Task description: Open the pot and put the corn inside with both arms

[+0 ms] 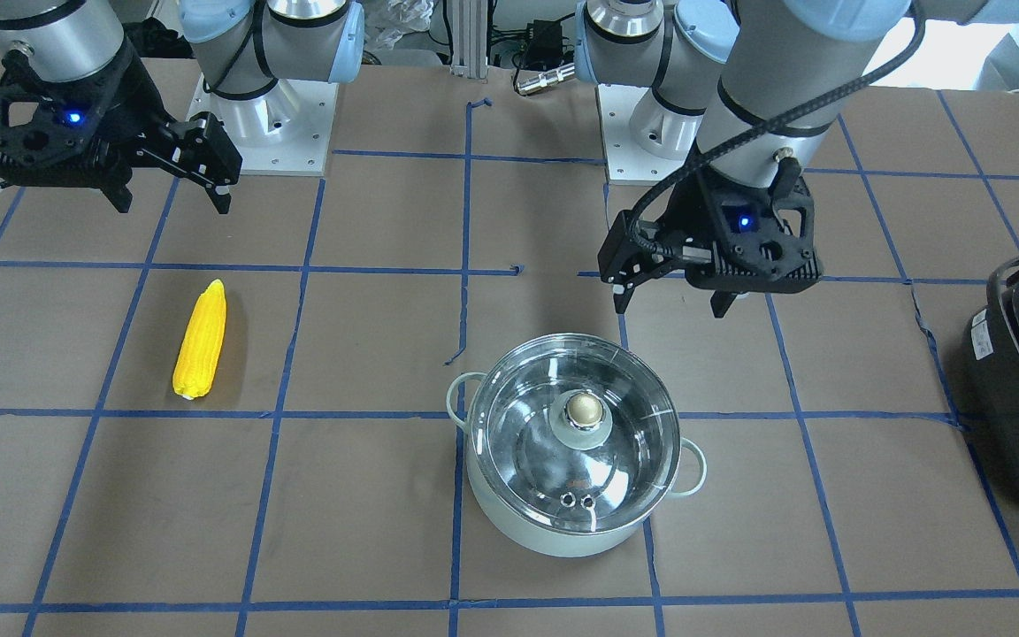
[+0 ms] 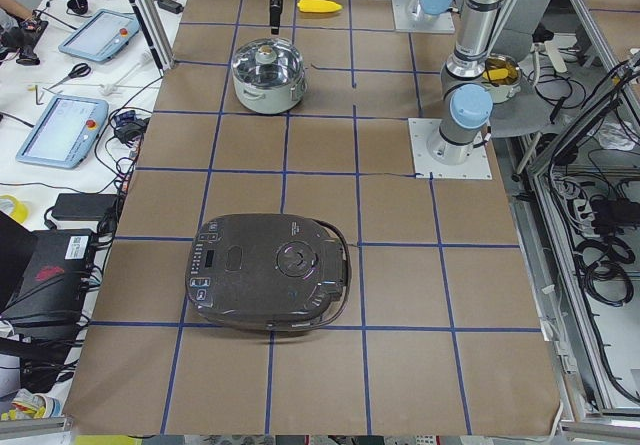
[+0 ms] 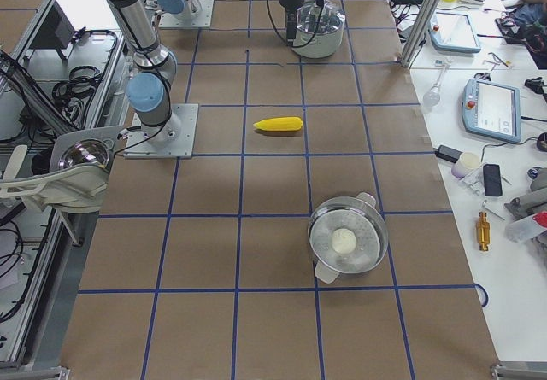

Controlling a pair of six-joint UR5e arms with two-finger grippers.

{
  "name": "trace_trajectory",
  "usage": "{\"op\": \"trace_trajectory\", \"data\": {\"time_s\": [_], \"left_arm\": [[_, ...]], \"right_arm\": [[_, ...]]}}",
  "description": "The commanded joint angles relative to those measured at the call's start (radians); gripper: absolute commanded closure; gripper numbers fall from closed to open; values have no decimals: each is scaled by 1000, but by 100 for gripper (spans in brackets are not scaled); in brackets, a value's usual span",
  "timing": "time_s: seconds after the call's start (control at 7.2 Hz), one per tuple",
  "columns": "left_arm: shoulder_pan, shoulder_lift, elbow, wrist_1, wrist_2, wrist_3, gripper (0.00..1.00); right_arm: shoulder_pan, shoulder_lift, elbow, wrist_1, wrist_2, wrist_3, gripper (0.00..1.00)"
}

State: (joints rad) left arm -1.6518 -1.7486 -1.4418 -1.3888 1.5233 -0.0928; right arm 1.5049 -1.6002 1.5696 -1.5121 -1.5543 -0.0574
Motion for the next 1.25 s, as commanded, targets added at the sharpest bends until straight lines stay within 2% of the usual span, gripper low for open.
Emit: {"op": "trace_trajectory", "data": {"time_s": [0.0,0.14,0.28,0.42,0.69,0.83,0.97,1.11], "left_arm": [[-52,-93,-2,121,1,-46,0],[-69,-136,-5,157,0,-85,0],[-78,-172,-3,160,8,-85,0],[-78,-190,-5,162,11,-74,1],[-78,-209,-14,169,12,-73,0],[-78,-224,-14,172,9,-70,0],[-78,-238,-14,172,11,-68,1],[-78,-239,-14,172,11,-65,3]], "right_arm": [[-17,46,10,-17,-4,8,0],[-25,87,42,-28,-3,8,0],[-52,106,71,-116,-36,4,0],[-92,115,148,-164,-55,-5,0],[-137,126,361,-467,-47,-98,0],[-137,126,442,-576,-55,-125,0],[-138,129,499,-614,-53,-127,0],[-138,147,515,-623,-50,-128,0]]}}
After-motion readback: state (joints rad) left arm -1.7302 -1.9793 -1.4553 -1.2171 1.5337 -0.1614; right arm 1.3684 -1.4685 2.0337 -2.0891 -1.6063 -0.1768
